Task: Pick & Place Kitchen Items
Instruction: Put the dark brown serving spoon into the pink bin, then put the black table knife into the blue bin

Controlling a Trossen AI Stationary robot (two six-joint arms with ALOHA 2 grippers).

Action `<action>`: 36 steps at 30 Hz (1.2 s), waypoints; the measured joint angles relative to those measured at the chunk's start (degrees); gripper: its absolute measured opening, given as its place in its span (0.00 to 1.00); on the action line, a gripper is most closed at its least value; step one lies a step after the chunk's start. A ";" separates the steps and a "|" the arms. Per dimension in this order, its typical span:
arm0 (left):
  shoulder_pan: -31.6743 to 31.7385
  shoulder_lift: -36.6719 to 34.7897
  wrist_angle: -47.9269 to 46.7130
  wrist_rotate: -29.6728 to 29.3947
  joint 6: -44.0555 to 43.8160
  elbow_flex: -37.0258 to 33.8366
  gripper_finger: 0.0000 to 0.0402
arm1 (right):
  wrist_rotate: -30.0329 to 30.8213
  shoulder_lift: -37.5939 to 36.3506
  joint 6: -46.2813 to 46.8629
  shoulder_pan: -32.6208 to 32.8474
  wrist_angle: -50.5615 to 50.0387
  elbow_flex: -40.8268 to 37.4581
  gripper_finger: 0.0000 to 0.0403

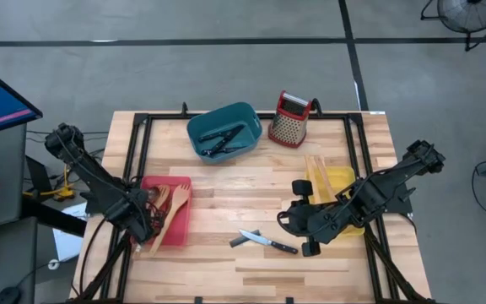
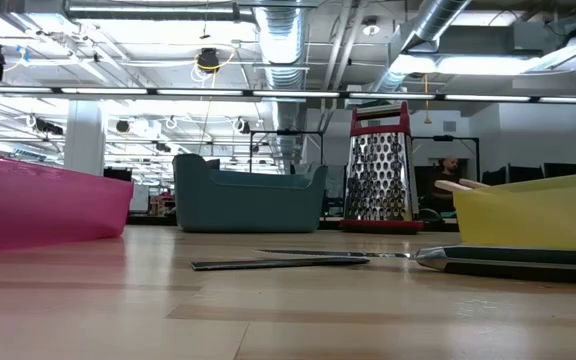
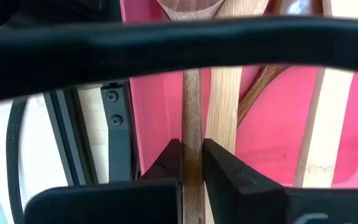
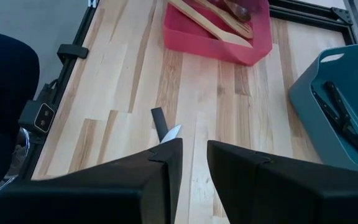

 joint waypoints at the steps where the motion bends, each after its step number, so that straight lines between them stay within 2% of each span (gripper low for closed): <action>1: 0.00 0.00 0.08 0.00 0.08 0.00 0.05 | 0.00 0.00 -0.28 0.00 0.00 0.00 0.22; 14: 0.00 0.00 0.33 -1.29 1.47 0.00 0.23 | 0.00 0.00 -0.92 0.04 0.00 0.00 0.22; 19: 0.00 -1.34 1.08 -1.54 5.95 0.12 0.29 | 0.00 0.00 0.49 -0.04 0.00 0.00 0.22; 22: 0.00 -3.86 1.83 -3.88 8.89 1.17 0.32 | 0.00 0.00 1.72 -0.64 -0.11 0.00 0.22; 25: -0.02 -6.76 3.18 -8.99 11.70 2.83 0.35 | 0.00 0.00 4.20 -1.85 -0.47 -0.05 0.22; 30: -0.02 -11.39 9.21 -23.22 18.09 4.07 0.38 | 0.02 -0.11 10.97 -3.95 -0.98 -3.85 0.25; 36: -0.02 -13.97 18.18 -36.76 31.24 4.09 0.42 | -4.01 -0.04 19.90 -4.94 -1.35 -12.23 0.41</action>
